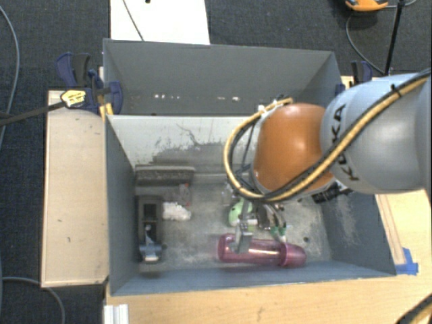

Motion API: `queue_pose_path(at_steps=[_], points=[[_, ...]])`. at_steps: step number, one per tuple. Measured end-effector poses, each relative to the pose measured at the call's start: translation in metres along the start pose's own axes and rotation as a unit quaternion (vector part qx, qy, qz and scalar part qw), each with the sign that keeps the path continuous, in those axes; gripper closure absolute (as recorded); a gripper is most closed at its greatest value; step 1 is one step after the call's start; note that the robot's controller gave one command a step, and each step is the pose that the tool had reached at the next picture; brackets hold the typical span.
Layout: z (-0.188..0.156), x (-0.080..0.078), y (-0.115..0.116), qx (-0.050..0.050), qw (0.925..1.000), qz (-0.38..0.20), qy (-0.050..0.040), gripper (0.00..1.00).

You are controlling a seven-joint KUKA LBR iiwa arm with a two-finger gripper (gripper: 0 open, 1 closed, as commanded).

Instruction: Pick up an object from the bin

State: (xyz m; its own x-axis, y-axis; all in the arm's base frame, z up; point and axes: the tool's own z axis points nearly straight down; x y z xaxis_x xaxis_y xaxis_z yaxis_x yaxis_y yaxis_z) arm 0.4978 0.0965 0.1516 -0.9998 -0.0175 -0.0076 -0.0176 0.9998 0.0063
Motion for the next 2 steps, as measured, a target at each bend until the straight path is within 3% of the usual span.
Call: queue_pose_path(at_steps=[1, 2], points=[[0.057, 0.005, -0.039, 0.001, 0.9999, -0.010, 0.0002, 0.00], [0.085, 0.002, -0.051, 0.001, 0.9987, -0.050, 0.0036, 0.00]])
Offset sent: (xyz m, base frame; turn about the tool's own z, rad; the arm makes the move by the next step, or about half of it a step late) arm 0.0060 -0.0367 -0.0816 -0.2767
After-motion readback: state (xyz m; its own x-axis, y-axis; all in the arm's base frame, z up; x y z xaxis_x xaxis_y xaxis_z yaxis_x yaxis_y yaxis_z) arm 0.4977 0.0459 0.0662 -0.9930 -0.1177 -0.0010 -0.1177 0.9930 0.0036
